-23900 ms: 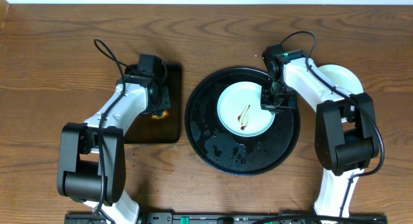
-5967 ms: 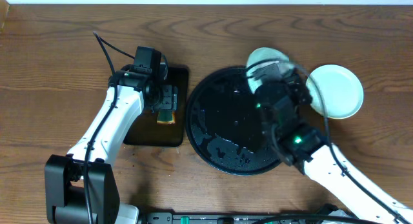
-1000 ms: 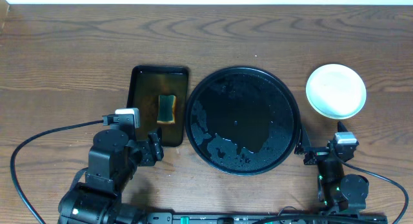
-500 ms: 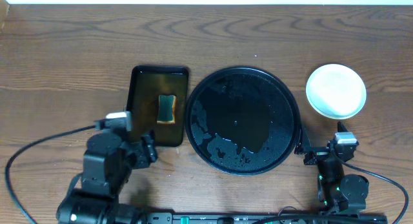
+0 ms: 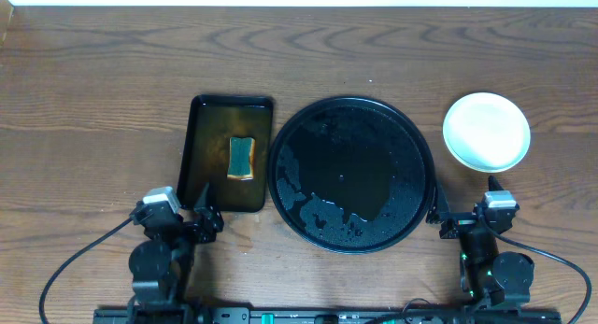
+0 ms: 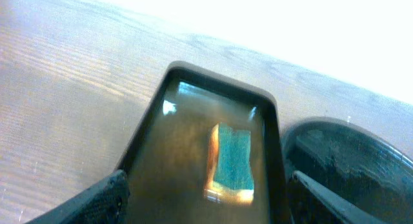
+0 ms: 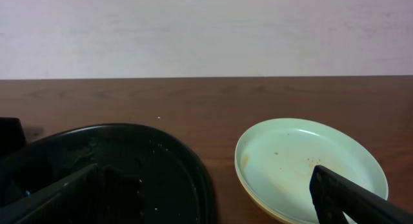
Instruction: Clean dirty plates on tray and stack at the side
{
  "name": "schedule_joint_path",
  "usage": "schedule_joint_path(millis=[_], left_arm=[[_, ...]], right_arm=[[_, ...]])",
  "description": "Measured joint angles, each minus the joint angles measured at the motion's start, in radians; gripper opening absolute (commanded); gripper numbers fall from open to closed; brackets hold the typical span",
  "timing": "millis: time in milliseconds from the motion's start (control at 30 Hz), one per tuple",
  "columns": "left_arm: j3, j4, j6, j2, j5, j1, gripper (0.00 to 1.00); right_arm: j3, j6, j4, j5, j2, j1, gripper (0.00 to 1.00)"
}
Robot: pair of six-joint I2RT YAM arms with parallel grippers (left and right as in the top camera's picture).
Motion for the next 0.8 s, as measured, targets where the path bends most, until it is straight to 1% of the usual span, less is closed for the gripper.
schedule_joint_path(millis=[133, 200, 267, 333, 433, 800], left_arm=[[-0.092, 0.241, 0.060, -0.053, 0.002, 0.024, 0.78], [-0.122, 0.323, 0.109, -0.058, 0.002, 0.030, 0.78], [-0.132, 0.314, 0.151, -0.058, 0.002, 0.031, 0.78], [-0.134, 0.251, 0.181, -0.058, 0.001, 0.031, 0.78], [-0.133, 0.243, 0.205, -0.056, -0.006, 0.031, 0.78], [-0.133, 0.243, 0.219, -0.057, -0.006, 0.031, 0.79]], right_arm=[[0.000, -0.001, 0.000, 0.000, 0.000, 0.000, 0.99], [0.000, -0.001, 0.000, 0.000, 0.000, 0.000, 0.99], [0.000, -0.001, 0.000, 0.000, 0.000, 0.000, 0.99], [0.000, -0.001, 0.000, 0.000, 0.000, 0.000, 0.99], [0.000, -0.001, 0.000, 0.000, 0.001, 0.000, 0.99], [0.000, -0.001, 0.000, 0.000, 0.001, 0.000, 0.99]])
